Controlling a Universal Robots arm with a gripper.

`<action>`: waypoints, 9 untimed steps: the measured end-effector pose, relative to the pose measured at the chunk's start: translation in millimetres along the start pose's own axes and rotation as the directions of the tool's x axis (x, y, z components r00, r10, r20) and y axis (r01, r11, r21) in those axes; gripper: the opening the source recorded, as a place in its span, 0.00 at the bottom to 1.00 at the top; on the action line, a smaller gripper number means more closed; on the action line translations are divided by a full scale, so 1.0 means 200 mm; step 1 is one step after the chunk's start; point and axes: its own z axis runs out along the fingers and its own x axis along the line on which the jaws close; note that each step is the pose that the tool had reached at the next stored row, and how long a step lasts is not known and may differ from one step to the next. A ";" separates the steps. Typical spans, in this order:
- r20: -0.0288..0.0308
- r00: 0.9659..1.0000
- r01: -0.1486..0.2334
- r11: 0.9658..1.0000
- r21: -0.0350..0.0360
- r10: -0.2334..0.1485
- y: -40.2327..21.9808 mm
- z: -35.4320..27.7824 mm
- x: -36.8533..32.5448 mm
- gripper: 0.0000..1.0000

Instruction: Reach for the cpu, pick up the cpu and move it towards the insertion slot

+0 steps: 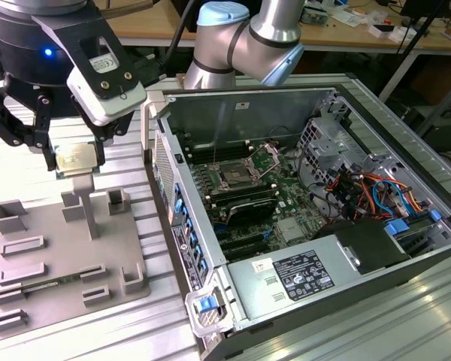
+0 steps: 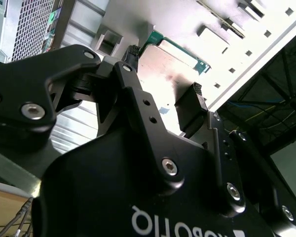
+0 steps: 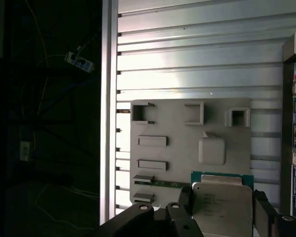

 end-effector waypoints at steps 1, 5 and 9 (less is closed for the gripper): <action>0.000 1.000 0.000 1.000 0.000 0.000 0.000 0.000 0.000 0.55; 0.000 1.000 0.000 1.000 0.000 0.000 0.000 0.000 -0.003 0.55; 0.000 1.000 0.000 1.000 0.000 0.000 0.000 0.000 -0.008 0.55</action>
